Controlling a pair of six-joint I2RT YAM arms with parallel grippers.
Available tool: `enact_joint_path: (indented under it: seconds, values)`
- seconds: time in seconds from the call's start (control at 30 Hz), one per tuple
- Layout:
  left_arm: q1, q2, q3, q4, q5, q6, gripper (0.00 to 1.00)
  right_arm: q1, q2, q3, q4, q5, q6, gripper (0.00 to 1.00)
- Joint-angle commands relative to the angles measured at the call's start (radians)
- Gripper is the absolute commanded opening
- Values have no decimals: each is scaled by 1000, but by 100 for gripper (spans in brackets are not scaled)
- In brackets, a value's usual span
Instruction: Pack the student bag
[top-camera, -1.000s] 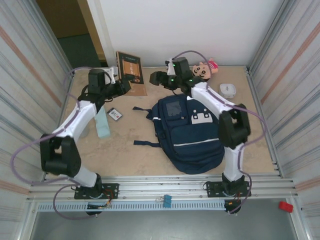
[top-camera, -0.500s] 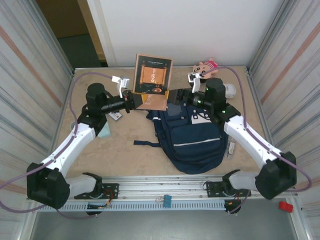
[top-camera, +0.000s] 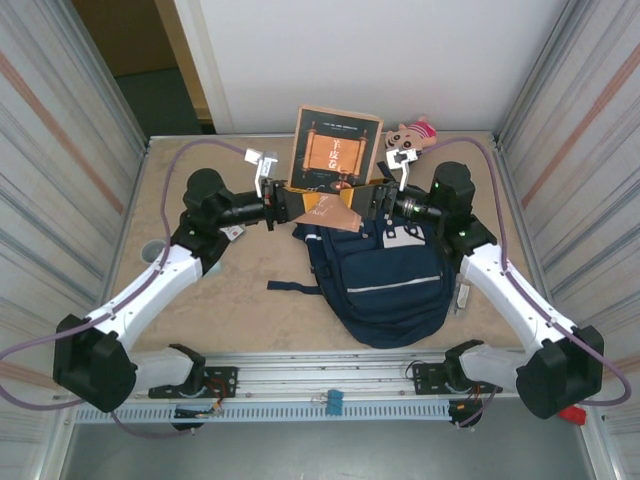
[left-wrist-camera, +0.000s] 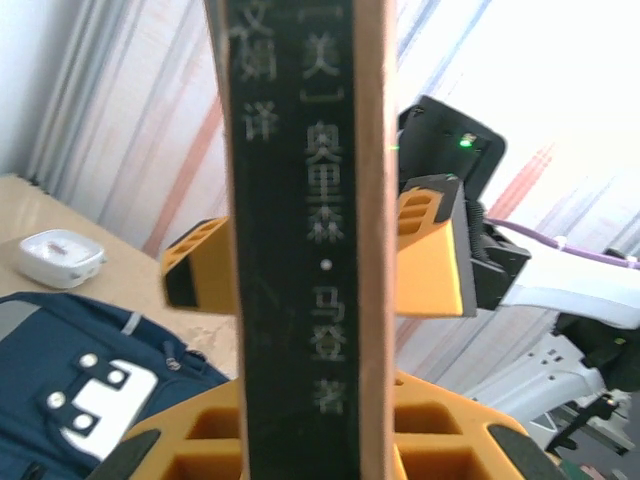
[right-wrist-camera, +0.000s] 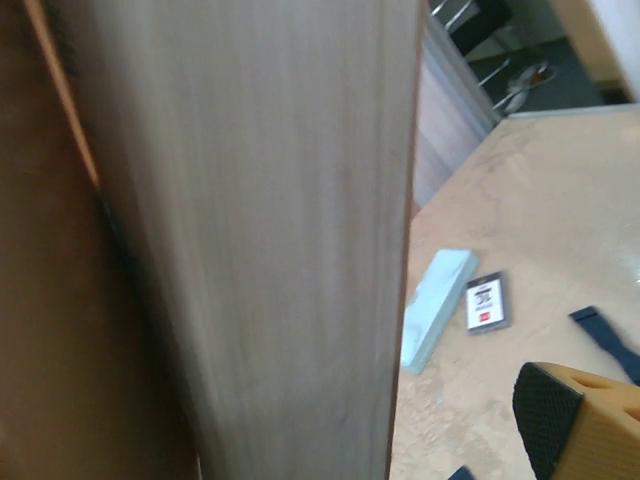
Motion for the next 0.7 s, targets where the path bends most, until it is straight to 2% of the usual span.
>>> enact_joint_path:
  seconds: [0.0, 0.07, 0.17, 0.3, 0.43, 0.53, 0.57, 0.63, 0.67]
  values:
    - [-16, 5, 51, 151, 27, -38, 0, 2, 1, 37, 73, -130, 35, 99]
    - [-16, 10, 52, 120, 6, -19, 0, -3, -10, 35, 95, -170, 42, 100]
    - [-16, 1, 49, 17, -56, 62, 0, -7, -47, 22, 135, -204, 36, 92]
    - [-17, 12, 47, -8, -70, 86, 1, -4, -83, 23, 139, -132, -9, 69]
    - [-23, 30, 46, 8, -53, 87, 3, -6, -49, 40, 140, -63, -6, 44]
    - [-22, 26, 45, -20, -48, 109, 8, -13, -7, 72, 143, -115, -6, 14]
    - [-21, 19, 47, -58, -55, 139, 13, -23, 2, 79, 142, -135, -10, 2]
    - [-19, -6, 53, -154, -72, 226, 34, -47, 0, 76, 118, -166, -53, 0]
    - [-15, -21, 58, -217, -78, 292, 50, -61, -13, 74, 75, -166, -113, 0]
